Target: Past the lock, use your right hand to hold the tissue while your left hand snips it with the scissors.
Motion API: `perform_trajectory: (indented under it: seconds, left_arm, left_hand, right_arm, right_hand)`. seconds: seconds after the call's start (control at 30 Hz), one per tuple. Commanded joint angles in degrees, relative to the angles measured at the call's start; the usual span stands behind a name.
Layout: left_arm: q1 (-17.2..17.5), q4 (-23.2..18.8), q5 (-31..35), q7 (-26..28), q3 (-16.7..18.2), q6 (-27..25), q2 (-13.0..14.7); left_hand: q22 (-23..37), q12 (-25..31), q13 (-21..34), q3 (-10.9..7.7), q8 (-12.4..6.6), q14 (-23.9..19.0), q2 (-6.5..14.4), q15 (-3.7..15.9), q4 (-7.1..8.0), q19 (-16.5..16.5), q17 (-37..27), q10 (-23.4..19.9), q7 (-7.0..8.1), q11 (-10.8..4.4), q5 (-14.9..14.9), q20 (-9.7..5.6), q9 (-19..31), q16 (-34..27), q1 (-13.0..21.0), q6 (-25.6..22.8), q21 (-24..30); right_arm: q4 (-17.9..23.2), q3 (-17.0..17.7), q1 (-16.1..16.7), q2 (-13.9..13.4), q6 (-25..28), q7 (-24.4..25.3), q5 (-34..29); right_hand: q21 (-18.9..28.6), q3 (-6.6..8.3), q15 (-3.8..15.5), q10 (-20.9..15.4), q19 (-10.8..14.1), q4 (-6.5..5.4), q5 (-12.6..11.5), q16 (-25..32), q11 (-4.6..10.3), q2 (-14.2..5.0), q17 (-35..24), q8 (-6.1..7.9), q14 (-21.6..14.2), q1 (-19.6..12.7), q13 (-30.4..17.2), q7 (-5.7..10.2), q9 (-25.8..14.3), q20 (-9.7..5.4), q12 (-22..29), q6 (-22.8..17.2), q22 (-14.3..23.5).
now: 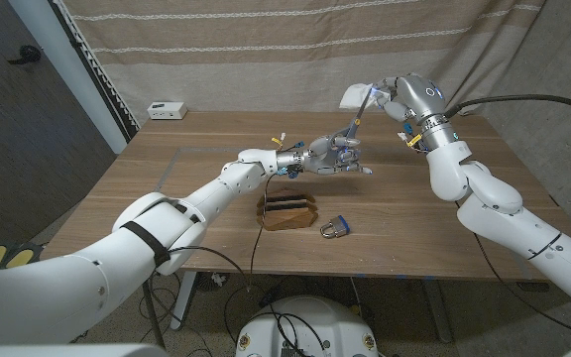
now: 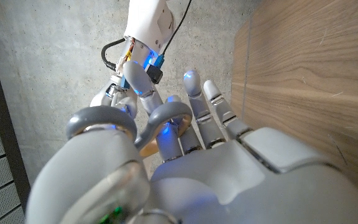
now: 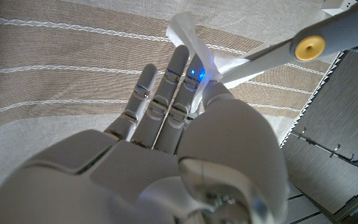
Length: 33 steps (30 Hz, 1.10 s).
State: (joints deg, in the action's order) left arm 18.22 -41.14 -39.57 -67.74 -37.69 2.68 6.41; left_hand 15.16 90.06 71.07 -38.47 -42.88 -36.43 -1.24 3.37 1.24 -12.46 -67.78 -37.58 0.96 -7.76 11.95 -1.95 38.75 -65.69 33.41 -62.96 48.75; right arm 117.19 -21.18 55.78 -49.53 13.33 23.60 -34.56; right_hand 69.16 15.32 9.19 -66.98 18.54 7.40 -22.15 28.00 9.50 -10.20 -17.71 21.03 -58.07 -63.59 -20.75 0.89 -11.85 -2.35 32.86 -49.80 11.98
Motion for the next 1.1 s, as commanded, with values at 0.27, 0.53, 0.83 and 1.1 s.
perform_trajectory:
  seconds: [0.27,0.53,0.83,1.1]
  left_arm:
    - [2.19,-9.31,1.82,5.76,-2.09,-3.94,3.87]
    - [2.43,-13.62,3.10,8.25,-3.84,-5.87,6.36]
    - [2.15,-14.17,3.01,8.78,-4.59,-6.17,7.06]
    - [1.46,-12.80,2.99,8.14,-4.89,-5.49,6.74]
  left_hand:
    - [-2.22,0.24,0.07,8.60,2.82,-2.66,-11.08,7.97,-5.60,-1.85,0.02,-8.51,-0.75,-3.87,0.66,-1.25,-5.48,-1.06,-3.96,-3.72,-0.61]
    - [-3.11,0.13,0.07,15.75,3.82,-3.18,-11.15,7.77,-9.41,-2.22,1.81,-7.59,-2.10,-3.77,0.61,-0.31,-5.97,-0.20,-6.40,-2.73,-1.79]
    - [-3.44,0.12,0.06,21.88,4.09,-4.11,-10.76,7.88,-11.16,-2.41,3.66,-6.40,-3.09,-3.79,1.07,0.21,-5.45,0.59,-7.60,-2.18,-2.89]
    - [-3.44,0.15,0.06,23.49,4.23,-4.54,-10.63,7.97,-11.25,-2.46,4.00,-6.33,-3.30,-3.81,1.31,0.35,-5.50,0.63,-7.58,-2.29,-3.18]
  right_arm:
    - [1.68,-0.91,-0.71,1.22,5.72,-2.67,-0.37]
    - [2.04,-0.48,-1.26,2.44,7.61,-3.26,1.74]
    - [2.34,-0.04,-1.85,3.30,9.08,-2.93,4.05]
    - [2.62,0.17,-2.62,5.01,12.58,-3.15,6.67]
  right_hand:
    - [0.54,0.64,4.60,-0.71,0.98,-0.08,-0.61,-0.16,0.71,0.35,-0.30,-0.31,-1.18,-0.57,-0.99,2.96,-0.82,-6.31,0.65,-5.26,-0.32]
    - [0.73,0.73,4.60,-0.74,1.07,-0.07,-0.69,-0.40,0.65,0.47,-0.38,-0.35,-1.40,-0.68,-1.52,2.76,-0.82,-6.32,0.87,-5.45,-0.51]
    - [0.91,0.84,4.59,-0.82,1.18,-0.07,-0.74,-0.58,0.59,0.51,-0.46,-0.38,-1.73,-0.77,-2.00,2.50,-0.83,-6.29,1.07,-5.65,-0.68]
    - [1.15,0.99,4.59,-1.14,1.48,-0.04,-0.76,-0.81,0.50,0.60,-0.53,-0.42,-2.04,-0.86,-2.44,2.13,-0.85,-6.13,1.32,-5.84,-0.84]
